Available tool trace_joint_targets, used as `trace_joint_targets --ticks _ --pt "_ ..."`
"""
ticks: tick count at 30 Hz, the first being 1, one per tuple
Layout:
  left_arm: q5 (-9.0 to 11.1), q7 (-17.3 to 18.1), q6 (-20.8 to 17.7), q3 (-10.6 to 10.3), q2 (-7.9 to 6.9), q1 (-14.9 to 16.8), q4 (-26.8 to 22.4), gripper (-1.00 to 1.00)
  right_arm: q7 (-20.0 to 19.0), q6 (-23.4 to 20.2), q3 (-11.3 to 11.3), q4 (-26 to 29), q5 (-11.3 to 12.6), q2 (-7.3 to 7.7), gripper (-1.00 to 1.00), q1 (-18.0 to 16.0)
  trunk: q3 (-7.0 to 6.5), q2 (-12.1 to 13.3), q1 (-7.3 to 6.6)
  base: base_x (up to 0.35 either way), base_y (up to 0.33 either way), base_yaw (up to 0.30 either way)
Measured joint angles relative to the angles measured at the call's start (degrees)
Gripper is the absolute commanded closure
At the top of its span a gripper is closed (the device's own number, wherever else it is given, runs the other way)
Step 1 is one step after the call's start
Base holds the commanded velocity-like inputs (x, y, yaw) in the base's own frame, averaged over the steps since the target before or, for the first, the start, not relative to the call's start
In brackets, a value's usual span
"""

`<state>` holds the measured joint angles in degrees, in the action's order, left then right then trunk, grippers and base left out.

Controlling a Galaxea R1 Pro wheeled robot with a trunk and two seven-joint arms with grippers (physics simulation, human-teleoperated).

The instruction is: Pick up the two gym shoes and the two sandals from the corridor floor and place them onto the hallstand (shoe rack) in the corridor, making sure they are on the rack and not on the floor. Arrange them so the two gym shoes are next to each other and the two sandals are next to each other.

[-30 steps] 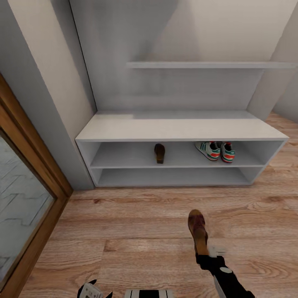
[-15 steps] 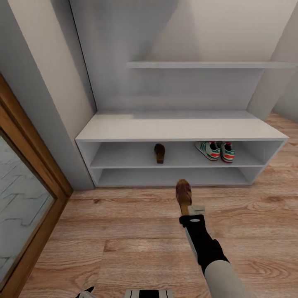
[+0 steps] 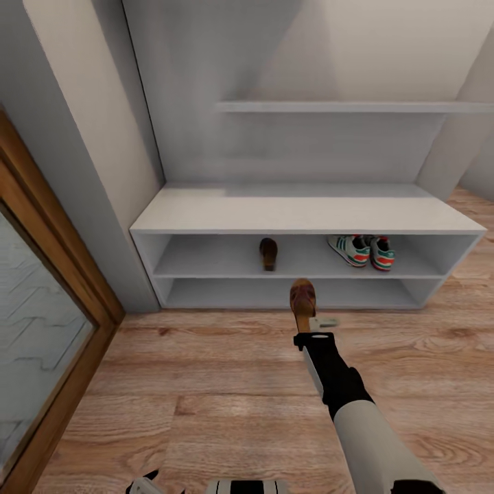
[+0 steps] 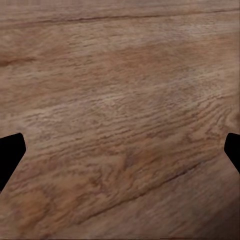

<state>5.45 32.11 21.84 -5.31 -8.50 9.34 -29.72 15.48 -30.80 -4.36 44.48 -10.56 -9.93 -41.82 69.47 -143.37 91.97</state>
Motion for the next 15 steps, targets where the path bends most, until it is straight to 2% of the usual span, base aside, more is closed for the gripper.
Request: trace_joint_targets --ticks 15 --pt "-0.04 0.01 -0.01 0.18 0.03 -0.04 0.28 -1.0 0.0 0.03 -0.1 -0.1 -0.03 0.0 1.0 0.0 0.96 0.0 0.0 0.0 0.0 0.211"
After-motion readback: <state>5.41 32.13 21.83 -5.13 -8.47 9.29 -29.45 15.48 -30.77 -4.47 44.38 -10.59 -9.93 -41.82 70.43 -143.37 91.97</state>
